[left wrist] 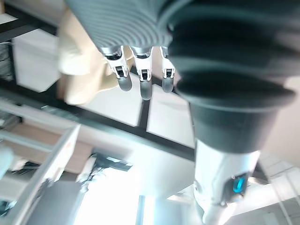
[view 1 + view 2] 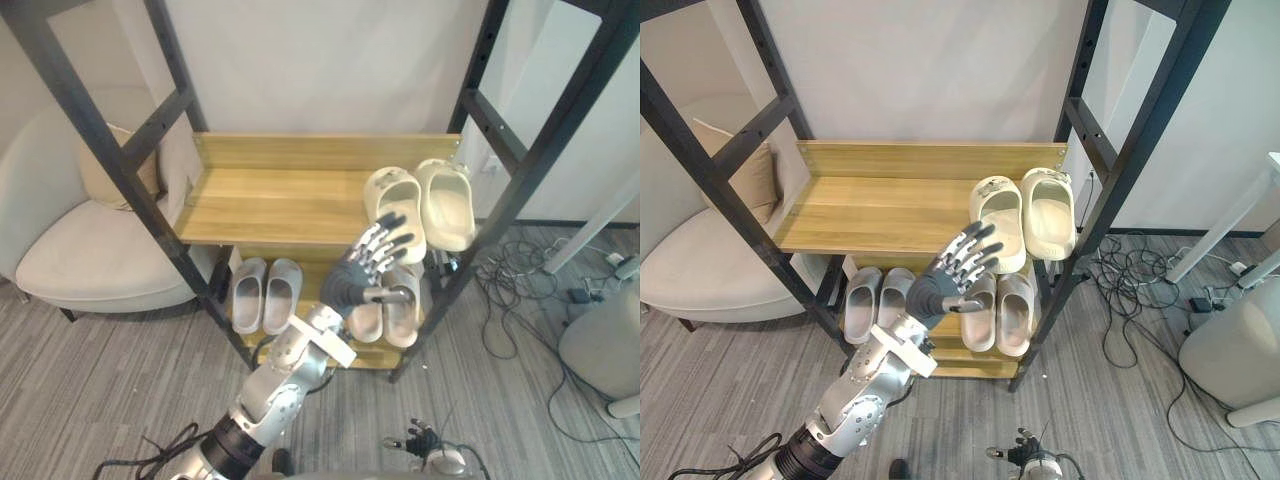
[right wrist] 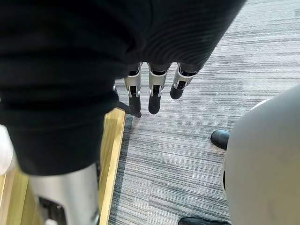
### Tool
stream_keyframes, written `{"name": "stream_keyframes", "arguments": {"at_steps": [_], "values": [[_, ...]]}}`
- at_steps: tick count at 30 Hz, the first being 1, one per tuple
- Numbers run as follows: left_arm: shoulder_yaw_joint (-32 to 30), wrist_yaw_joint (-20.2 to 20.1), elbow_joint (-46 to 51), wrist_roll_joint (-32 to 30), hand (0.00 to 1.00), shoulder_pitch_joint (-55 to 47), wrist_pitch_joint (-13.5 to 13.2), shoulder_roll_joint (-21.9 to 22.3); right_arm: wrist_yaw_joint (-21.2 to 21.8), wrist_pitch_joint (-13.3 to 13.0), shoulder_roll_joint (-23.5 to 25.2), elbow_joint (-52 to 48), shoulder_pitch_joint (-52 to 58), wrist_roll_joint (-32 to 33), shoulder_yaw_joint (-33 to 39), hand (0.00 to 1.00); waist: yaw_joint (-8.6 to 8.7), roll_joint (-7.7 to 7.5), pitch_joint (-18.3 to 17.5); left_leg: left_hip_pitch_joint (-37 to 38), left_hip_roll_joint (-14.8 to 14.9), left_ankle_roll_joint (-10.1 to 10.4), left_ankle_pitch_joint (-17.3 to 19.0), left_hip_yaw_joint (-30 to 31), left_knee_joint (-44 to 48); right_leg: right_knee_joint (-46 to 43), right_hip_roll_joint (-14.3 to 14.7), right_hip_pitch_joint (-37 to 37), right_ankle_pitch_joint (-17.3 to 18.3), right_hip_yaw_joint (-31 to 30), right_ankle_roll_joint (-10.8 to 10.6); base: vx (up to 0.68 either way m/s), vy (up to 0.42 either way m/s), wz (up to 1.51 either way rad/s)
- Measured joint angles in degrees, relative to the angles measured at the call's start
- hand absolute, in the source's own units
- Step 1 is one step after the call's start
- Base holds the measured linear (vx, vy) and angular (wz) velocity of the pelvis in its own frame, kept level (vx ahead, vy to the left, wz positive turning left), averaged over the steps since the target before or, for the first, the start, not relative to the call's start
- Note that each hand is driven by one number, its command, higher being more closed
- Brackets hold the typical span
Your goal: Organize the slippers on the shoe rack
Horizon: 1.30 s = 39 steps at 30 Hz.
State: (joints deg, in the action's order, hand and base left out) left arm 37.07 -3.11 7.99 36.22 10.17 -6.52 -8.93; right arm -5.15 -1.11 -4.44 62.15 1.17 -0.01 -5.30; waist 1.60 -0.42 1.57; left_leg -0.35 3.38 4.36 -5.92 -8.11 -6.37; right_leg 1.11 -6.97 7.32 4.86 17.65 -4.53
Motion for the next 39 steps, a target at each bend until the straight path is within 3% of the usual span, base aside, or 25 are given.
{"name": "stream_keyframes", "arguments": {"at_steps": [10, 28, 39], "values": [[6.8, -1.0, -9.8, -2.0, 0.00, 4.8, 1.0, -0.9, 0.0, 0.1, 0.2, 0.1, -0.6, 0.0, -0.5, 0.00, 1.71, -0.13, 0.0, 0.3, 0.1, 0.2, 0.2, -0.6, 0.0, 0.2, 0.1, 0.2, 0.0, -0.3, 0.0, 0.00, 0.002, -0.02], [7.9, -0.6, -18.8, -7.0, 0.00, 9.8, 1.0, -0.5, -0.5, 0.1, 1.1, 0.0, -1.3, 0.0, 1.3, 0.00, 4.31, -0.73, 0.5, 0.3, 0.1, 0.2, 0.8, -2.4, 0.0, 0.5, -0.1, -0.8, -0.3, -2.5, -0.3, 0.00, 0.009, -0.05], [7.8, -0.6, -19.0, -9.1, 0.00, 11.8, 1.0, -0.4, -0.6, 0.1, 1.4, -0.1, -1.3, 0.0, 3.0, 0.00, 4.76, -0.56, 0.8, 0.4, 0.2, 0.4, 1.0, -2.9, 0.0, 0.6, -0.1, -1.0, -0.3, -2.7, -0.3, 0.00, 0.002, -0.01]]}}
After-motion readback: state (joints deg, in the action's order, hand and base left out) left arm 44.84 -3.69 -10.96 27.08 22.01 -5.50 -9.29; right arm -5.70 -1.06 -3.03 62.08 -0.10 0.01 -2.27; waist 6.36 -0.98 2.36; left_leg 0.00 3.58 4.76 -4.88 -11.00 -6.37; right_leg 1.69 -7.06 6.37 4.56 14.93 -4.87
